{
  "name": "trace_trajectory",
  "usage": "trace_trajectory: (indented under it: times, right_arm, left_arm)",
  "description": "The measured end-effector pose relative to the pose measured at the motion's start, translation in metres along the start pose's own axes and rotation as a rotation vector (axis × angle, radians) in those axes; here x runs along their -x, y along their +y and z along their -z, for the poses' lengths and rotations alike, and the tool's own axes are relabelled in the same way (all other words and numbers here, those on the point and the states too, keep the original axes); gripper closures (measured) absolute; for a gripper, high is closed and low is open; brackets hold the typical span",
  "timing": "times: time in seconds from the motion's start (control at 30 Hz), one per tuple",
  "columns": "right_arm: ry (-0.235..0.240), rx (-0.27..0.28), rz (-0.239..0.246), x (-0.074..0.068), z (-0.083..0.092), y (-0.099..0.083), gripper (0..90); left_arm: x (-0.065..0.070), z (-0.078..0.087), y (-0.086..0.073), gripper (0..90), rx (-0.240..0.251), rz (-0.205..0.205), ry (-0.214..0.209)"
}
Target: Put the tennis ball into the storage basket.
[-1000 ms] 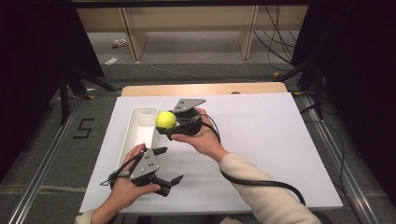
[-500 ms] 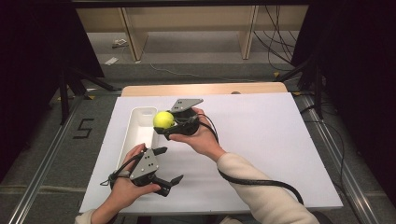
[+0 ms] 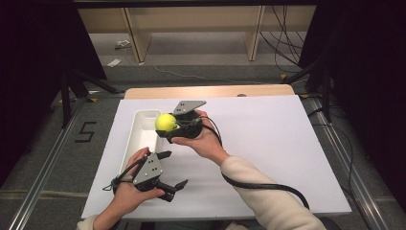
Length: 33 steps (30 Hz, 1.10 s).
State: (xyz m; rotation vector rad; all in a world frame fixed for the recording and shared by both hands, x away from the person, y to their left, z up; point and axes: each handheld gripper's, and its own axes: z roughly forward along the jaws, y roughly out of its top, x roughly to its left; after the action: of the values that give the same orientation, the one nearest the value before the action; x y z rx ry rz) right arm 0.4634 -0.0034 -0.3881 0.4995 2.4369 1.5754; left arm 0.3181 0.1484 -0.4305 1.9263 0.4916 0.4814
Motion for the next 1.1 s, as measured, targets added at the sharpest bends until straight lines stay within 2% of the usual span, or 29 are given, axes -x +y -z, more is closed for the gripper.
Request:
trace_trajectory:
  times: [1.1]
  right_arm:
    - [0.011,-0.01,0.007,0.0,-0.012,0.006,26.3]
  left_arm:
    - [0.001,0.0,0.0,0.0,0.001,-0.003,-0.001]
